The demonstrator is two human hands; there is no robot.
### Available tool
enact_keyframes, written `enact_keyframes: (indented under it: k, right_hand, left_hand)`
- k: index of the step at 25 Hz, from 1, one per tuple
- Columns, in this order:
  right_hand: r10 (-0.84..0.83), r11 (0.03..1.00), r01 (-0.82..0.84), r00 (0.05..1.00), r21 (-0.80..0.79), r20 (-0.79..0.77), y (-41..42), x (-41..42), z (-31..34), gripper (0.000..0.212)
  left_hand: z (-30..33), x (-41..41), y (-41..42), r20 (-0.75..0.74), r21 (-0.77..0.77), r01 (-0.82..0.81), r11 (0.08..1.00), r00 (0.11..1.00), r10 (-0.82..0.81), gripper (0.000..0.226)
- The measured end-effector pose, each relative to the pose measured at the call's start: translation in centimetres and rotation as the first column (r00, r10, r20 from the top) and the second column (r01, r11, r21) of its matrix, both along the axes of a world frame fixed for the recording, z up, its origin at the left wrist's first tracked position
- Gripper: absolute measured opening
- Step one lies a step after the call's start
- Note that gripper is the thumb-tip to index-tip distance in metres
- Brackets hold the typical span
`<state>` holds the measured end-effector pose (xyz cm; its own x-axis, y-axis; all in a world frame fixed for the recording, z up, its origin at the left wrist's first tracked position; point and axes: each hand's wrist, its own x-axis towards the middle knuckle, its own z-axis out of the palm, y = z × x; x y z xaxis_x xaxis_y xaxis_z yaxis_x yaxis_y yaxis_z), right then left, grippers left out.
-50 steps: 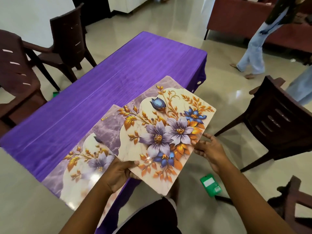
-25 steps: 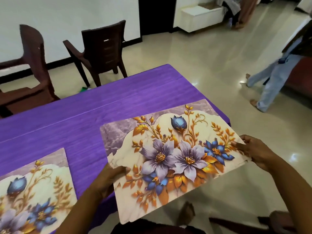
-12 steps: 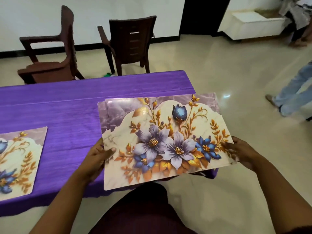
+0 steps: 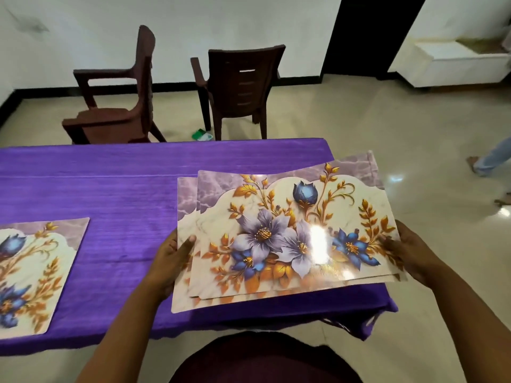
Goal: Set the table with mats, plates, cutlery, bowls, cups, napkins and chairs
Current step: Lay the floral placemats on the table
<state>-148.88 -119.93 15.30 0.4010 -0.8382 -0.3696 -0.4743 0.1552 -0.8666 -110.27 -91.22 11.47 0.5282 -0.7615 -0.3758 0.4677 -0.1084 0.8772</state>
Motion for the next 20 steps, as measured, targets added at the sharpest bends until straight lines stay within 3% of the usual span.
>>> enact_keyframes:
  k: [4,6,9,11,14,20]
  right_hand:
    - [-0.016,1.0,0.017,0.999,-0.023,0.033,-0.5,0.9,0.0,0.024]
    - [-0.065,0.998,0.062,0.988,0.026,0.142,-1.3,0.5,0.9,0.028]
    - [-0.229,0.973,0.211,0.94,0.098,0.253,-3.8,-0.9,2.2,0.07]
    - [-0.353,0.936,0.335,0.888,0.111,0.295,-5.3,-1.7,2.3,0.079]
    - [-0.494,0.866,0.477,0.773,0.148,0.397,-6.4,-2.0,2.0,0.047]
    - [-0.597,0.795,0.557,0.642,0.242,0.481,-6.9,-3.2,2.4,0.05]
  left_hand:
    - [-0.1,0.1,0.9,0.018,0.015,-0.047,0.999,0.999,0.047,0.046]
    - [0.0,0.0,1.7,0.059,0.026,-0.08,0.996,0.995,0.079,0.039]
    - [0.0,0.2,2.9,0.098,0.045,-0.115,0.992,0.989,0.11,0.026]
    - [-0.4,0.6,3.4,0.128,0.093,-0.104,0.99,0.988,0.092,0.022]
    - [-1.4,1.6,3.7,0.184,0.161,-0.066,0.985,0.982,0.036,0.023]
    - [-2.7,6.9,4.5,0.348,0.304,-0.035,0.952,0.934,-0.077,0.024]
